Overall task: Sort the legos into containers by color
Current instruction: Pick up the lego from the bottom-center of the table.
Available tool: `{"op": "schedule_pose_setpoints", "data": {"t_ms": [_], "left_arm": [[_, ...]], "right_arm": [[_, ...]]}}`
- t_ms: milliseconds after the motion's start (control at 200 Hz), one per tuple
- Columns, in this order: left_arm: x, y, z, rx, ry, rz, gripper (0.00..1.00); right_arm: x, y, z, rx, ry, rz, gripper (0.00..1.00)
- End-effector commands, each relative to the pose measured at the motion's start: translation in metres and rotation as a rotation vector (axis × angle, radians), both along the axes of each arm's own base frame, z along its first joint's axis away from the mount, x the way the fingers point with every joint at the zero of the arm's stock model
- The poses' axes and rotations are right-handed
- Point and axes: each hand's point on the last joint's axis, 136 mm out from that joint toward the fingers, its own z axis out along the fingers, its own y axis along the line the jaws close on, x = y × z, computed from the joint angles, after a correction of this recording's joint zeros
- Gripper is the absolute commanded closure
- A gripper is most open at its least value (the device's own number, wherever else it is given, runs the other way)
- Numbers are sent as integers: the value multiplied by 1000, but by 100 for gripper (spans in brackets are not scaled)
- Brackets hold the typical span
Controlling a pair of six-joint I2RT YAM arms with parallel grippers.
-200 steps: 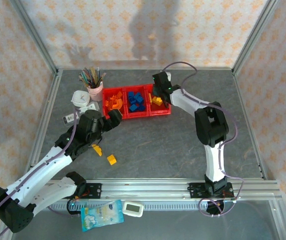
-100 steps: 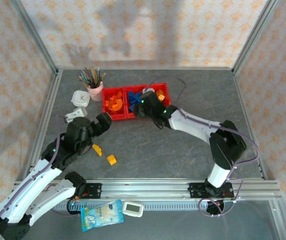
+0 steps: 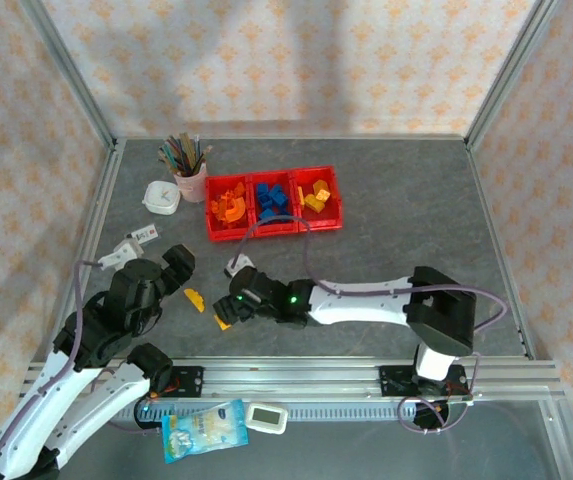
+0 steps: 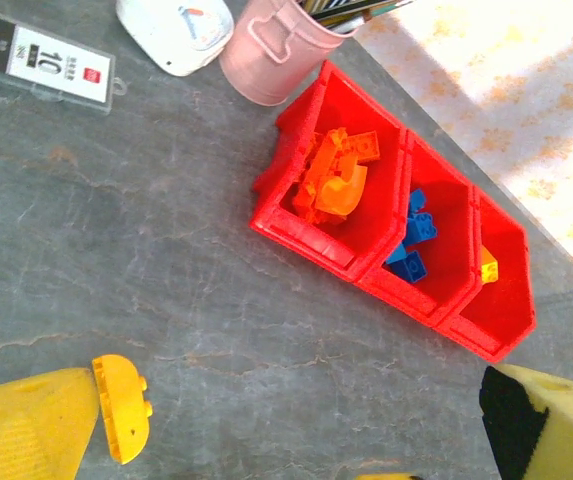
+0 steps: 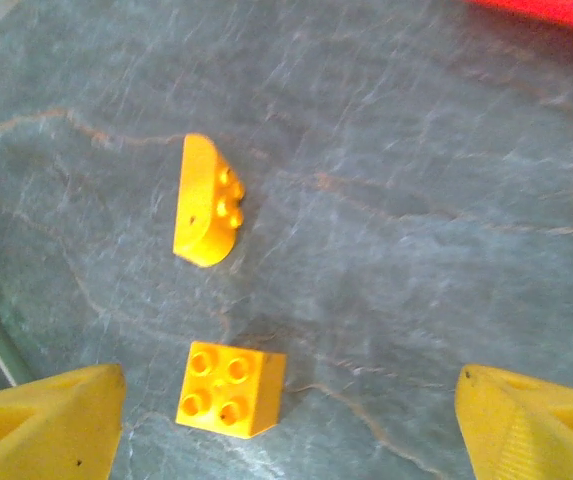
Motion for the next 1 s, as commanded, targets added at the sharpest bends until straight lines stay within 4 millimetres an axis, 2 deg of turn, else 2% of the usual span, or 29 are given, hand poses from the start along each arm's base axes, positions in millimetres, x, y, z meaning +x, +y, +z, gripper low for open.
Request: {"op": "schedule_pose_setpoints", "data": {"t_ms": [0, 170, 310, 435, 606, 696, 811, 991], "left_arm": [[-9, 14, -5, 18, 26, 59, 1], [-7, 13, -7, 5, 20, 62, 1], [-6, 12, -7, 3, 16, 60, 1], [-5, 10, -6, 0, 8, 55, 1], [-1, 7, -6, 4, 10, 43, 1], [0, 5, -6, 2, 6, 38, 1], [4, 1, -3, -2, -6, 20, 1], [13, -7, 5, 1, -18, -7, 1]], "right_arm": [[-4, 15, -10, -5, -11, -18, 13], [-15, 35, -30, -57, -31, 20, 13], [-11, 38, -53, -119, -43, 9, 15], [-8, 38, -61, -144, -57, 1, 24], [-8, 36, -70, -171, -55, 2, 41], [-6, 33, -68, -177, -67, -10, 50], [2, 26, -54, -174, -103, -47, 63], [27, 4, -12, -118, -115, -144, 68]]}}
